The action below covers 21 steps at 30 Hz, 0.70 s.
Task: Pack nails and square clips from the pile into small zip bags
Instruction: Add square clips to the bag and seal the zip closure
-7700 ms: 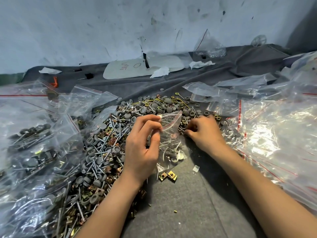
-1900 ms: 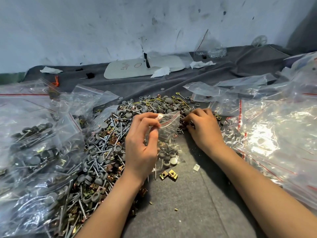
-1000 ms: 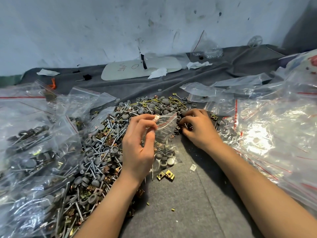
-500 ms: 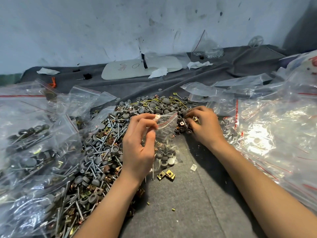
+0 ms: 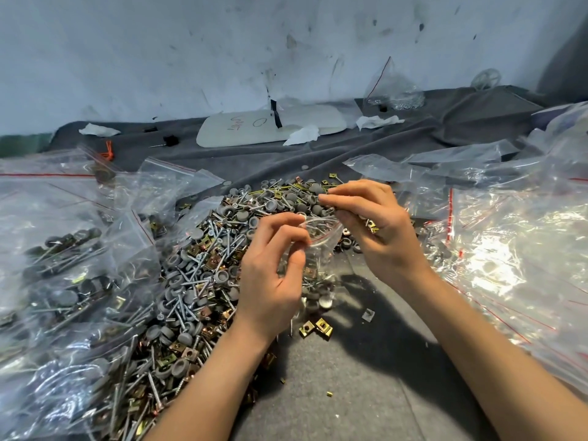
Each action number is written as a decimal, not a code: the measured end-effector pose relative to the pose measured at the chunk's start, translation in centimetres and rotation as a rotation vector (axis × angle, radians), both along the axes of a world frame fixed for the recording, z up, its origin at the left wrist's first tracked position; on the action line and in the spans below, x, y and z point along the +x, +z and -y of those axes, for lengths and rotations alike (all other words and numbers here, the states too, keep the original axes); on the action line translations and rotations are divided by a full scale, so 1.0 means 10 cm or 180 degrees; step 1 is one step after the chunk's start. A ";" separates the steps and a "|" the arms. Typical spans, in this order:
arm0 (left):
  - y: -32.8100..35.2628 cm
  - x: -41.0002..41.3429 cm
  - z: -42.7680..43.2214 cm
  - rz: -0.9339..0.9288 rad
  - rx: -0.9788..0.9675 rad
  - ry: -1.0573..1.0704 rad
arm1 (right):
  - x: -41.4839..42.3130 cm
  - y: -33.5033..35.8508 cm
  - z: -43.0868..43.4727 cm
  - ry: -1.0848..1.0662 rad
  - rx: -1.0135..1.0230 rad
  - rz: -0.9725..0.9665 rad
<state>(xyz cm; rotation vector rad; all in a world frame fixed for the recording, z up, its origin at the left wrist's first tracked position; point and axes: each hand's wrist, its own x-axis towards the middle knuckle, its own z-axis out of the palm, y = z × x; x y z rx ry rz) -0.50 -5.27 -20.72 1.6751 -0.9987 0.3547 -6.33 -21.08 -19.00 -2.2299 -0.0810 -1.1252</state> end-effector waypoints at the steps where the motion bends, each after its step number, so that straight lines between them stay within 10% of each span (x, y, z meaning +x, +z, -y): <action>1: 0.00 0.00 0.00 0.0000 0.0001 -0.0003 | 0.00 0.00 0.00 0.0002 0.0071 0.0011; 7: 0.00 0.01 0.01 -0.0160 -0.0145 0.0019 | 0.00 -0.04 0.12 -0.0467 0.0795 0.0135; 14: -0.01 0.01 0.01 -0.0220 -0.0266 0.0018 | 0.12 -0.37 0.28 -0.1089 -0.0023 -0.1872; 21: -0.01 0.00 0.01 -0.0266 -0.0288 -0.0014 | 0.17 -0.41 0.30 -0.1272 -0.0244 -0.1868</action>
